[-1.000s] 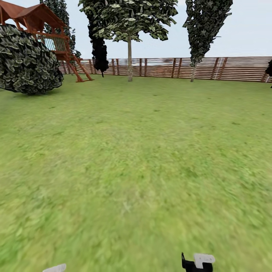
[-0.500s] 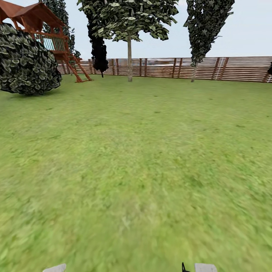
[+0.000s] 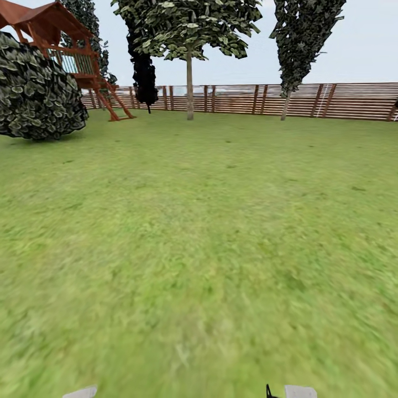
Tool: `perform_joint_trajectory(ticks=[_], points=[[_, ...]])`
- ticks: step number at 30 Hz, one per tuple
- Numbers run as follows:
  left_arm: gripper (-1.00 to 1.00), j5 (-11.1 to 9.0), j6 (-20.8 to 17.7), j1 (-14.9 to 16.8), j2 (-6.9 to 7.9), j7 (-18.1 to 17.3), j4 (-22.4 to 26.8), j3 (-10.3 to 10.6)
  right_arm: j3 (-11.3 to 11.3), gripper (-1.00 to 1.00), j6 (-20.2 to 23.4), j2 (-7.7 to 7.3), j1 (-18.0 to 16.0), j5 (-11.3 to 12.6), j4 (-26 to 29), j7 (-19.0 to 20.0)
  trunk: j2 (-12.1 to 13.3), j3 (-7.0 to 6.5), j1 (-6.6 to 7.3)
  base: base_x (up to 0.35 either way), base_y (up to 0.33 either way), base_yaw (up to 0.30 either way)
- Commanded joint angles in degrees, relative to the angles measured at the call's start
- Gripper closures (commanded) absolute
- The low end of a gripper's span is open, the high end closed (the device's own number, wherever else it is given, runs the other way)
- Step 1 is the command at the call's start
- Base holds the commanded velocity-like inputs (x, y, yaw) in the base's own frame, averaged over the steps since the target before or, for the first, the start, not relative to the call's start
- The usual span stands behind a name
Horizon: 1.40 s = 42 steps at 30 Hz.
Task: In the garden, pick up the pesticide atomizer on the floor and spray pesticide onto both trees until each tree trunk is fully covered.
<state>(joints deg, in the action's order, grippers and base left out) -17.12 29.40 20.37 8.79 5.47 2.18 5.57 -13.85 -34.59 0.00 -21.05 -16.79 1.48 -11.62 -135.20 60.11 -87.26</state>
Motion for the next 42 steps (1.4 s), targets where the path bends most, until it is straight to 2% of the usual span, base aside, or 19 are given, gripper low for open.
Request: perform_joint_trajectory(ticks=[1, 42], points=[[1.00, -0.2, 0.1, 0.0, 0.00, 0.3, 0.0, 0.5, -0.3, -1.00, -0.1, 0.00, 0.0, -0.6, -0.1, -0.3, 0.0, 0.05, -0.02, 0.340, 0.000, 0.000], [1.00, -0.1, 0.1, 0.0, -0.09, 0.3, 0.0, 0.5, -0.3, -1.00, -0.1, 0.00, 0.0, -0.6, -0.1, -0.3, 0.0, 0.05, -0.02, 0.340, 0.000, 0.000]])
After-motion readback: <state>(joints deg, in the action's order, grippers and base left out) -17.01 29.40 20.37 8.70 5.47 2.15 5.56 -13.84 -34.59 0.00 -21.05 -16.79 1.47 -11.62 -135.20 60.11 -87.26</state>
